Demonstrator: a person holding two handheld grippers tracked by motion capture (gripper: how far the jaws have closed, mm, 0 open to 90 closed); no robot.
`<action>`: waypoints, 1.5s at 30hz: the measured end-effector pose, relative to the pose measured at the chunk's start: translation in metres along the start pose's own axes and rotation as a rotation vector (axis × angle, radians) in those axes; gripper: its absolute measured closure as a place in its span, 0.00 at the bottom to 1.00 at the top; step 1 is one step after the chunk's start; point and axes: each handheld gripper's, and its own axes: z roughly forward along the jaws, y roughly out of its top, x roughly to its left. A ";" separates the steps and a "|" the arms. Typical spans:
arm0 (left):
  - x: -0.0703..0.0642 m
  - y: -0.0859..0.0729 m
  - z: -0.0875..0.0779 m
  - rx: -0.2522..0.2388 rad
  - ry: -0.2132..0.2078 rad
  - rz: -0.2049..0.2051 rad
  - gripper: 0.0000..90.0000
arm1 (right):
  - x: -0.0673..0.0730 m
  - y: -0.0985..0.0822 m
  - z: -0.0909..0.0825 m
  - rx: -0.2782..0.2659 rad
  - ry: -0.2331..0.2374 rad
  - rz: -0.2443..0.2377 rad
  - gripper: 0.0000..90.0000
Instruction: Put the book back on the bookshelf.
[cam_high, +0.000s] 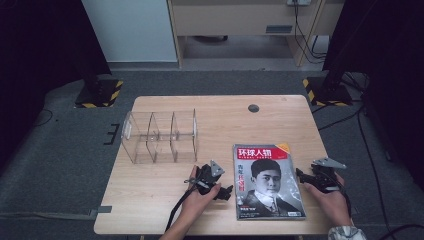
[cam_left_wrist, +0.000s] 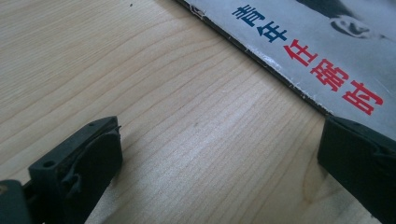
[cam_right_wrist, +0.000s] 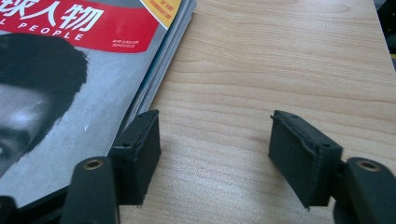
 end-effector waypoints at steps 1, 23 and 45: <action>0.000 0.000 0.000 0.000 0.000 0.000 0.00 | 0.000 0.000 0.000 0.000 0.000 0.000 0.37; -0.023 0.008 -0.005 -0.092 -0.100 -0.027 0.06 | 0.027 0.011 -0.009 -0.065 0.139 -0.002 0.13; -0.062 0.012 0.009 -0.058 -0.151 0.055 0.11 | 0.042 0.007 0.006 0.020 0.235 -0.067 0.18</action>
